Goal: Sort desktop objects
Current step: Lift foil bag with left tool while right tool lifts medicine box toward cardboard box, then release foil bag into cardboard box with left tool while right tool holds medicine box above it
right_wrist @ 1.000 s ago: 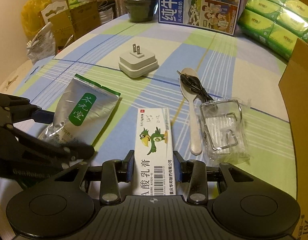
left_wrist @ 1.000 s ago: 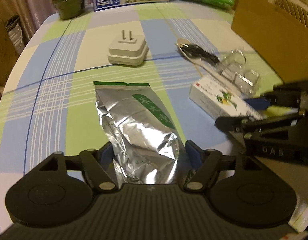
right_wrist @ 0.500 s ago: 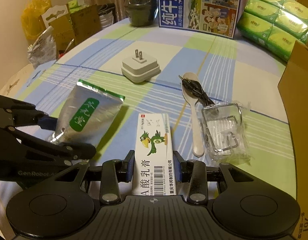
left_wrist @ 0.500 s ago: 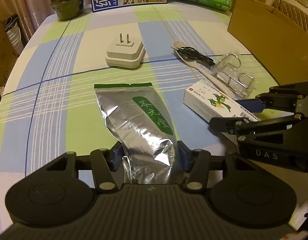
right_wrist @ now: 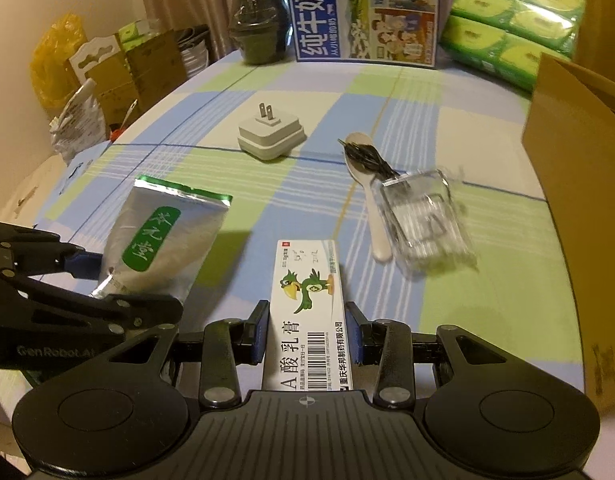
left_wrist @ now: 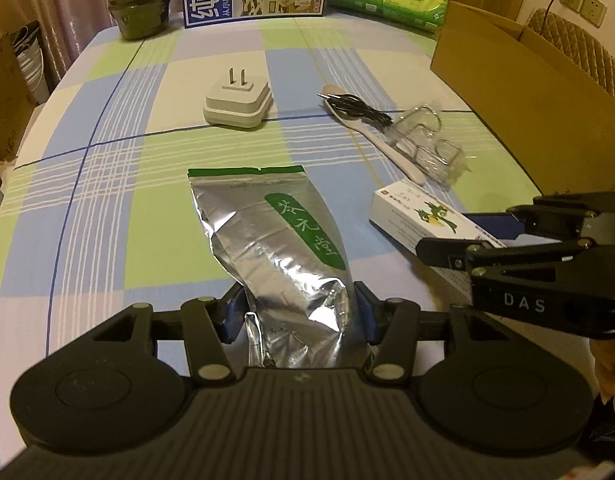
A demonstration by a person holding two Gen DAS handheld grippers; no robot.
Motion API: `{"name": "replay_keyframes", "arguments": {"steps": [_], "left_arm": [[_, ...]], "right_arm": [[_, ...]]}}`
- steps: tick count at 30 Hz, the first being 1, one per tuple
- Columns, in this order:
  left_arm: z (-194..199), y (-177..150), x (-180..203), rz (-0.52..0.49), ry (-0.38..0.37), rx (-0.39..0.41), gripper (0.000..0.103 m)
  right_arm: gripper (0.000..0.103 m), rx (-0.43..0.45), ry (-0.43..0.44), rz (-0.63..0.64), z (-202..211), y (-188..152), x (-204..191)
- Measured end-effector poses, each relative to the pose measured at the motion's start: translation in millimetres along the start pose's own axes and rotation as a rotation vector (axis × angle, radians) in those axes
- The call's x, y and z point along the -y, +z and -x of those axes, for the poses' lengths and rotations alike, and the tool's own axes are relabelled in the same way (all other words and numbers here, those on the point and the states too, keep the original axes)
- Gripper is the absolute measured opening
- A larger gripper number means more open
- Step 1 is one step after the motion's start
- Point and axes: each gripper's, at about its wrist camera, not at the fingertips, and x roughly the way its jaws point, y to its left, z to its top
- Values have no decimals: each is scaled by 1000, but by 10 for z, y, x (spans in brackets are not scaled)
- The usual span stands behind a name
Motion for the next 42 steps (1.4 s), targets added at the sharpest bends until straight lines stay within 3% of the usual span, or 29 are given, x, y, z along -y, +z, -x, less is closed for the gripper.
{"name": "replay_keyframes", "arguments": {"steps": [7,17,30,42], "left_arm": [[200,-130,117,35,-22,17,49],[505,-100,510,-14,-60,57,49],[885,253,1054,-113,-92,134,49],[1046,842,1765,-225,-147,200,49]], "right_arm": [[35,55,-36,-66,391,-203,98],[35,112,-72,-140,867,-331,260],[35,234,-134,-141,1571,-133,521],[35,309,-226,-142,2145,170,1117]]}}
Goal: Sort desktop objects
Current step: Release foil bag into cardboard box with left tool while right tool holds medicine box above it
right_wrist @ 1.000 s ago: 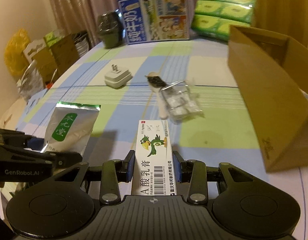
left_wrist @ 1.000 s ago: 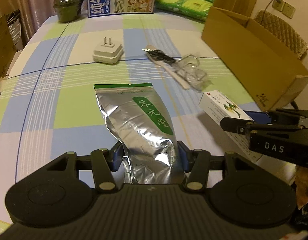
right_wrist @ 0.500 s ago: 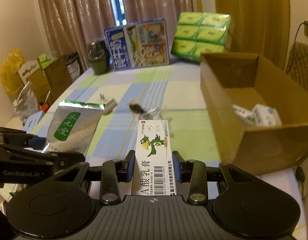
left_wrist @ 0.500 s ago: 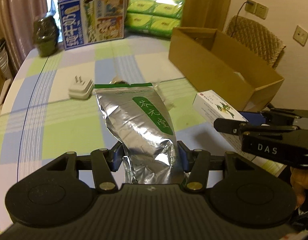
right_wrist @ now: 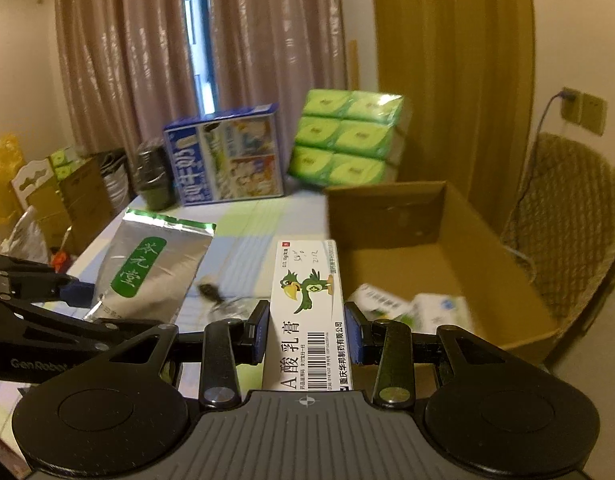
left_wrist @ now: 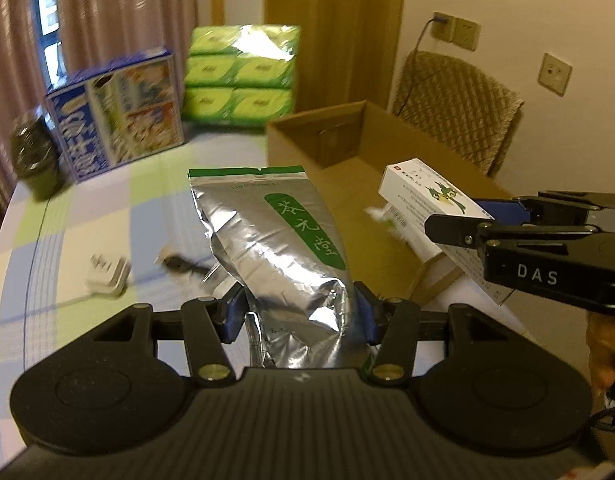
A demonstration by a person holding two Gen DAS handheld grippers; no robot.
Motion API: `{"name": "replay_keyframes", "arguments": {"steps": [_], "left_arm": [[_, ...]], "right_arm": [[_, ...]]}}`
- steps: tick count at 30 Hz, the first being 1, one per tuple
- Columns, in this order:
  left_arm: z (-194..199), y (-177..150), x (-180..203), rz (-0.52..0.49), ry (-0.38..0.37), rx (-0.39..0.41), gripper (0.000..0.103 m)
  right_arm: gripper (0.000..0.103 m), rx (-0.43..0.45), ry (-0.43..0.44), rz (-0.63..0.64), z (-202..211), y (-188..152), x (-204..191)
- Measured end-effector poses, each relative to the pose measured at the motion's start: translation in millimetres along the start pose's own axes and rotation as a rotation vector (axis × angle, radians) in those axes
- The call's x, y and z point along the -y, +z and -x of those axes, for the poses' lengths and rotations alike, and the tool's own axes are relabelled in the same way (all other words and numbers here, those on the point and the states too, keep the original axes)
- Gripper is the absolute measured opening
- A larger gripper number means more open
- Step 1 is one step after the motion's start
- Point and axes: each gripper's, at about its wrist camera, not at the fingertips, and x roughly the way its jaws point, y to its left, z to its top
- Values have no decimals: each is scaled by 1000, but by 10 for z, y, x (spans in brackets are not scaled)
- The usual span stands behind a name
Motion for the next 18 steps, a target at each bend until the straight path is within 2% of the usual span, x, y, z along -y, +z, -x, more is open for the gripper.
{"name": "replay_keyframes", "arguments": {"steps": [10,18], "left_arm": [[-327,518,524,-64,-73,13,49],[-695,834,789,-83,-107,2,49]], "right_arm": [[35,-2,-99,-1,46,220,710],[35,-19,-109,-31,-86,292,1057]]}}
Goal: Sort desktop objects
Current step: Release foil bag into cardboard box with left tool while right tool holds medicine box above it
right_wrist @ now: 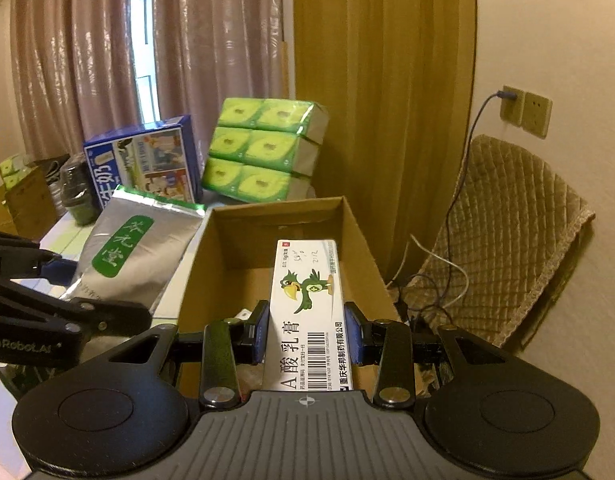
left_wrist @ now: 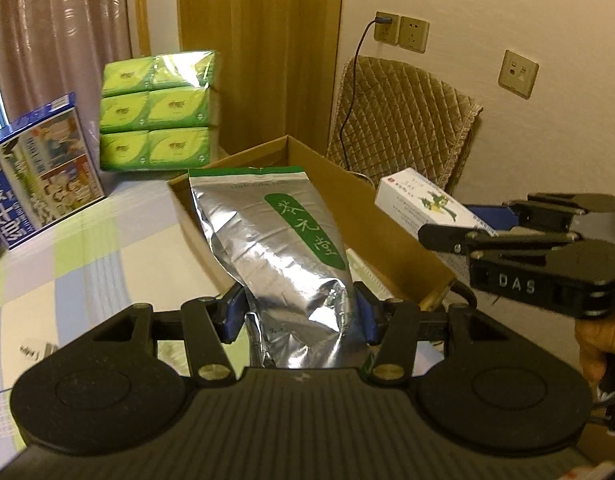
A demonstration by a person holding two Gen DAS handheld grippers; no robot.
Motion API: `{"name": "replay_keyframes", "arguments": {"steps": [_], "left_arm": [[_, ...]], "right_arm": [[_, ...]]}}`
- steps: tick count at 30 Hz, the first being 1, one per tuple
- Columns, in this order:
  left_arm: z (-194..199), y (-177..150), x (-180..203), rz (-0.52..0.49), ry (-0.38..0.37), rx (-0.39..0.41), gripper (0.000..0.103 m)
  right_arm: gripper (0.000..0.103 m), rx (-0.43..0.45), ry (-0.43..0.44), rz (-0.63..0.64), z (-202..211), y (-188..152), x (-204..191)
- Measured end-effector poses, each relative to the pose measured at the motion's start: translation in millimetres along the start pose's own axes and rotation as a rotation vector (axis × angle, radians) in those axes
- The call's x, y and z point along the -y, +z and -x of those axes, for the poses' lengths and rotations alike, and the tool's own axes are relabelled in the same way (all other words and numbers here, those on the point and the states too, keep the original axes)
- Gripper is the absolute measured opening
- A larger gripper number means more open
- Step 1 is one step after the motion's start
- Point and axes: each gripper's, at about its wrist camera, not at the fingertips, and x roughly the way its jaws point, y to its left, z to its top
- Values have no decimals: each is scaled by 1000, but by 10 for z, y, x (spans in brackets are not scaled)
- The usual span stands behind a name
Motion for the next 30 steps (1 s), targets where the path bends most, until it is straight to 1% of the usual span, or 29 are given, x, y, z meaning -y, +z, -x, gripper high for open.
{"name": "replay_keyframes", "arguments": {"steps": [4,10,20,23,26,30], "left_arm": [[-206,105,-7,11,-6,-10,49],[-521,224,-71,63,-19,-24,49],[-915,252,-221,150,-55,-30,51],[-940,240,-288,178,-36,-10,49],[-905,226,-332,165,-25,8,49],[-845,208,-421,174,-18,18,49]], "right_arm": [[35,-10,4,-10,-132,20,90],[35,-29,0,-22,-395,60,205],[36,-49,-25,-31,-705,81,329],[35,-58,-25,-35,-752,67,336],[35,-66,-26,-28,-790,48,311],[35,-75,-19,-28,-816,40,263]]}}
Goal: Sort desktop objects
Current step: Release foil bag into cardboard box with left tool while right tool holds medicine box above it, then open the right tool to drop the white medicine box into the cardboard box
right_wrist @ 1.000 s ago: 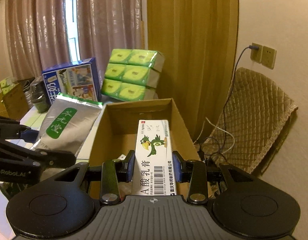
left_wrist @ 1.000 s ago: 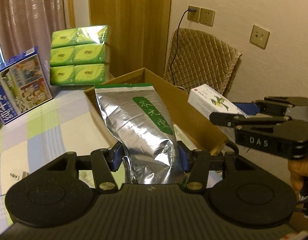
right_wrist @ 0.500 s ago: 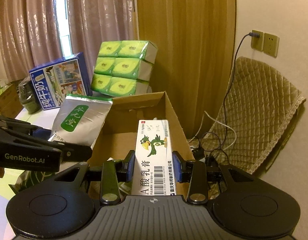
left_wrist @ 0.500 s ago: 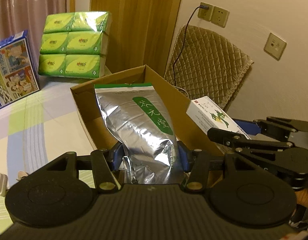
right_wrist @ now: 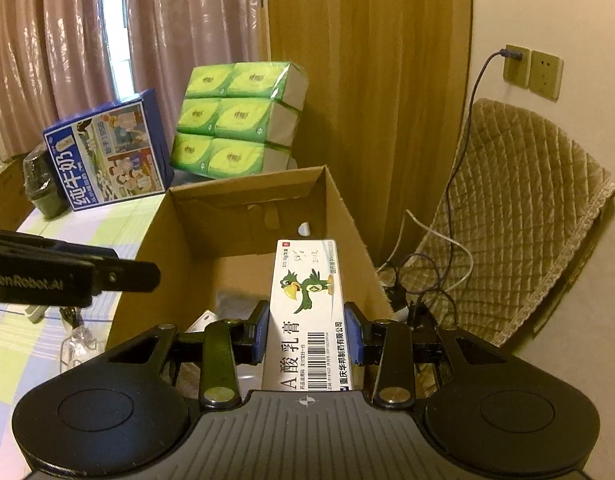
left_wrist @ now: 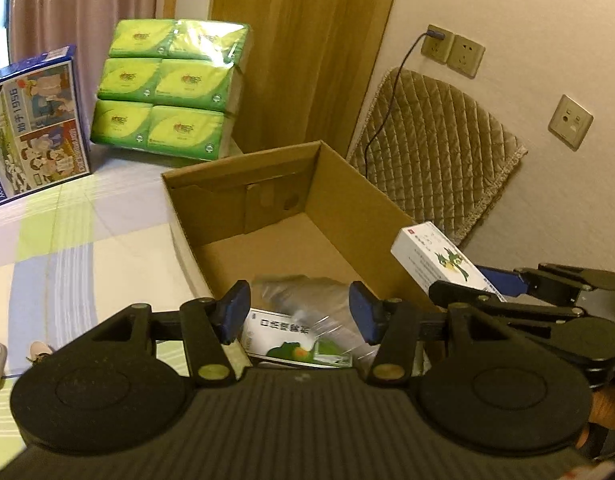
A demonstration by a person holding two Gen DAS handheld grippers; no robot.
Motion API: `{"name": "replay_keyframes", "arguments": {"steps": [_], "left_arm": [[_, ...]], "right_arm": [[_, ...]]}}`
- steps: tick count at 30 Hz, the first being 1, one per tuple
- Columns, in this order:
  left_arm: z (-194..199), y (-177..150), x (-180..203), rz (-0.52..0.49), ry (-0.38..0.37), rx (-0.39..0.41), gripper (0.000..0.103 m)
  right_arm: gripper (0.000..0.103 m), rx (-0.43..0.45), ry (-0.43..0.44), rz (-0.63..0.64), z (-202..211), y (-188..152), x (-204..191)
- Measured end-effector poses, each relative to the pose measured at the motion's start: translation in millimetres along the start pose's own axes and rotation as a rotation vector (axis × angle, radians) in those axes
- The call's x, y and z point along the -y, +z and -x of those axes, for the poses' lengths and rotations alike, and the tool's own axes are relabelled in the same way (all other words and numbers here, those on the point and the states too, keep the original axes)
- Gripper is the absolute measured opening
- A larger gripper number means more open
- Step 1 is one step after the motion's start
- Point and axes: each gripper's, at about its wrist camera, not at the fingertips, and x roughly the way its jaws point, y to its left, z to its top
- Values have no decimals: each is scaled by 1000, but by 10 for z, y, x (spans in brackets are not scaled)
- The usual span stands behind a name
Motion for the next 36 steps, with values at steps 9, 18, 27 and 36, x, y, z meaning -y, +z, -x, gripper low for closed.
{"name": "replay_keyframes", "arguments": {"steps": [9,18,27,36], "left_arm": [[118,-82,-114,1,14,3,49],[176,-138,-212,13,26,4,50],[216,-235,-292,15,41,-9,52],[341,-306,-287,7,52,-8,56]], "right_arm": [[36,4,9,-1,6,33,-73],[36,39,37,-29,-22,69,-114],[56,43,54,-49,43,90,-99],[59,44,63,-28,191,64,-208]]}}
